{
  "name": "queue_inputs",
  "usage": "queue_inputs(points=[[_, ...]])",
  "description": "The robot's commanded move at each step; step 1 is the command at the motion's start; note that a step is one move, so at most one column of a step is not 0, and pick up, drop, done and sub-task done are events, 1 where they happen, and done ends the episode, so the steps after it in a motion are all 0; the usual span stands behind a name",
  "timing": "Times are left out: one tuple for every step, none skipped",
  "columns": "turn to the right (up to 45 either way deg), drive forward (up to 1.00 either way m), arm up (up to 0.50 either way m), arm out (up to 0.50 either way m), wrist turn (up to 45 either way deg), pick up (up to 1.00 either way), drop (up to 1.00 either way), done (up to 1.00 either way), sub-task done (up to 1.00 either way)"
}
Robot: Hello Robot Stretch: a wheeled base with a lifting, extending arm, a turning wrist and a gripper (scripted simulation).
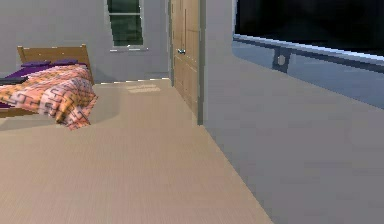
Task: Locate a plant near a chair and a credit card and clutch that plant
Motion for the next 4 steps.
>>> queue_inputs(points=[[0.0, 0.0, 0.0, 0.26, 0.0, 0.0, 0.0, 0.0, 0.0], [0.0, 0.0, 0.0, 0.0, 45.0, 0.0, 0.0, 0.0, 0.0], [0.0, 0.0, 0.0, 0.0, 45.0, 0.0, 0.0, 0.0, 0.0], [0.0, 0.0, 0.0, 0.0, 45.0, 0.0, 0.0, 0.0, 0.0]])
